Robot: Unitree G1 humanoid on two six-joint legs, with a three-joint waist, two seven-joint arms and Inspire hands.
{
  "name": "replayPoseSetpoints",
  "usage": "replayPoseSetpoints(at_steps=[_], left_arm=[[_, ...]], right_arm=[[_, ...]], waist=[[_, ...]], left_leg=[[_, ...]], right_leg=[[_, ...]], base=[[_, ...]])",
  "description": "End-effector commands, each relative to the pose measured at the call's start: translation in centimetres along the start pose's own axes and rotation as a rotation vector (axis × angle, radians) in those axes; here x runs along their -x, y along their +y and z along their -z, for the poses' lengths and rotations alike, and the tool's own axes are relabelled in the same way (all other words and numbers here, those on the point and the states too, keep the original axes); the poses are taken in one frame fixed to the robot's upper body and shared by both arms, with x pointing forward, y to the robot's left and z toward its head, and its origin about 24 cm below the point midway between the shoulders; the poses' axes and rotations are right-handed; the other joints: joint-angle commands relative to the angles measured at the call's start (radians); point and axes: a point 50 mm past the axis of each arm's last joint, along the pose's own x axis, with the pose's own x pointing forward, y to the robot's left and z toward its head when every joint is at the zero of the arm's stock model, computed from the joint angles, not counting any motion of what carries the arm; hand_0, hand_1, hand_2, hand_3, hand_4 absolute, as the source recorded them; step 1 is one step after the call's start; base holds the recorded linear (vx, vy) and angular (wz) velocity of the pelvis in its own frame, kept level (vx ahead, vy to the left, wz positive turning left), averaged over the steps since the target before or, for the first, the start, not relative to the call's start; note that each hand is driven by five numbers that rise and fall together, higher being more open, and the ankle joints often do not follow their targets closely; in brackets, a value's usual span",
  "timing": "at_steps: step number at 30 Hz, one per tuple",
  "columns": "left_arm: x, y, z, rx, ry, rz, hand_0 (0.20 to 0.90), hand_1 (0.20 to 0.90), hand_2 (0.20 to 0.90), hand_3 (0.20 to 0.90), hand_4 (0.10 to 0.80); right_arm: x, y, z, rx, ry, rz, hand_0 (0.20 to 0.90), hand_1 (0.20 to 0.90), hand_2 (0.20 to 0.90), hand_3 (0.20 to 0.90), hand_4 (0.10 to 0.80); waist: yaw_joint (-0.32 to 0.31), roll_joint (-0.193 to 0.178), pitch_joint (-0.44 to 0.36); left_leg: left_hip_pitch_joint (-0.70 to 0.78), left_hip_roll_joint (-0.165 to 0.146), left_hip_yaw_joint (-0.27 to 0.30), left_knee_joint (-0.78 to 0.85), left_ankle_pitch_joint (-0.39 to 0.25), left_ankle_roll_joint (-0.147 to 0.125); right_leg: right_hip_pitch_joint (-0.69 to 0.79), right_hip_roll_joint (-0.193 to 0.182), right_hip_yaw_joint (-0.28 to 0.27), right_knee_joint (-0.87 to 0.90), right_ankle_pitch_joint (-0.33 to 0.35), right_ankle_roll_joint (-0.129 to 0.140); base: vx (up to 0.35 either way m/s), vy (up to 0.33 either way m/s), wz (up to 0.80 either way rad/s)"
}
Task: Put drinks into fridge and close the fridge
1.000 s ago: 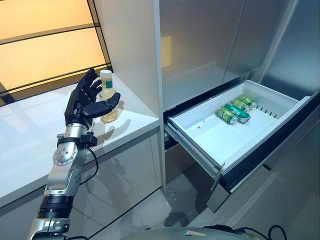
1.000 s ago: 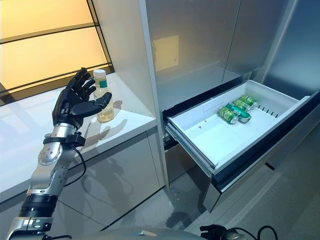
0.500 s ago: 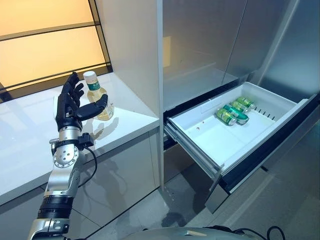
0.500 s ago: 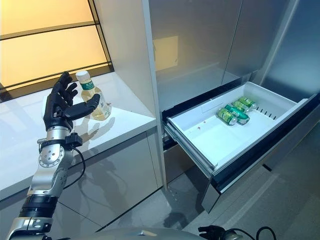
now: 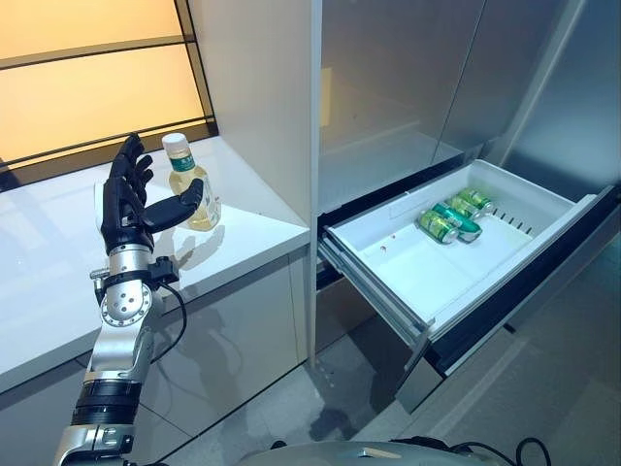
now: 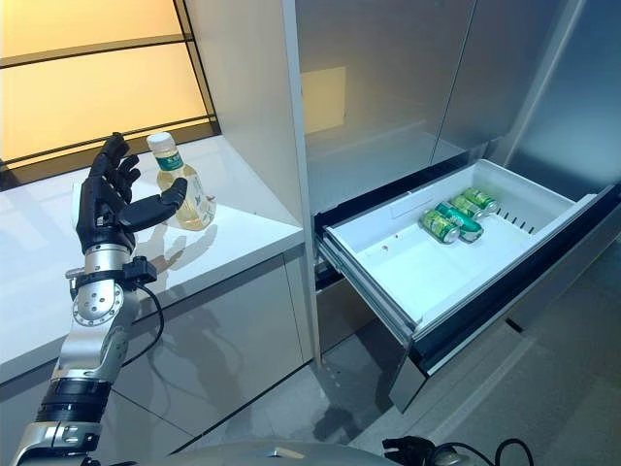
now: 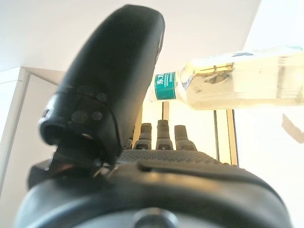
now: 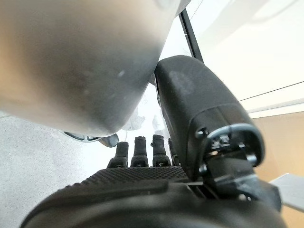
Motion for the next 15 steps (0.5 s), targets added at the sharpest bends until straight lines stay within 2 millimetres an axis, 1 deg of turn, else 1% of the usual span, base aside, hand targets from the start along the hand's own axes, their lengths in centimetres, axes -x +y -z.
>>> replayPoseSetpoints(at_steps=[1, 8, 15], left_arm=[[-2.67, 0.45, -6.18, 0.038, -0.299, 0.019, 0.9, 0.9, 0.9, 0.9, 0.8], [-2.86, -0.04, -6.16, 0.048, -0.287, 0.055, 0.9, 0.9, 0.9, 0.9, 0.8], [-3.22, 0.2, -5.6, -0.02, -0.261, 0.032, 0.9, 0.9, 0.9, 0.9, 0.8]], right_arm=[[-0.13, 0.62, 0.72, 0.052, 0.054, -0.032, 0.9, 0.9, 0.9, 0.9, 0.8], [-0.1, 0.54, 1.05, 0.049, 0.063, -0.026, 0.9, 0.9, 0.9, 0.9, 0.8], [-0.03, 0.34, 1.12, 0.049, 0.063, -0.023, 0.9, 0.9, 0.9, 0.9, 0.8]], waist=[[0.008, -0.011, -0.002], [-0.002, -0.01, -0.002], [-0.015, -0.01, -0.001]], left_leg=[[0.093, -0.097, 0.073, 0.007, -0.159, 0.099], [0.097, -0.098, 0.084, 0.007, -0.162, 0.1], [0.102, -0.101, 0.096, 0.007, -0.168, 0.106]], right_leg=[[-0.063, 0.021, 0.118, 0.089, -0.026, -0.032], [-0.064, 0.021, 0.127, 0.089, -0.023, -0.029], [-0.067, 0.019, 0.14, 0.091, -0.021, -0.024]], base=[[0.0, 0.0, 0.0], [0.002, 0.003, -0.01], [0.018, 0.02, -0.08]])
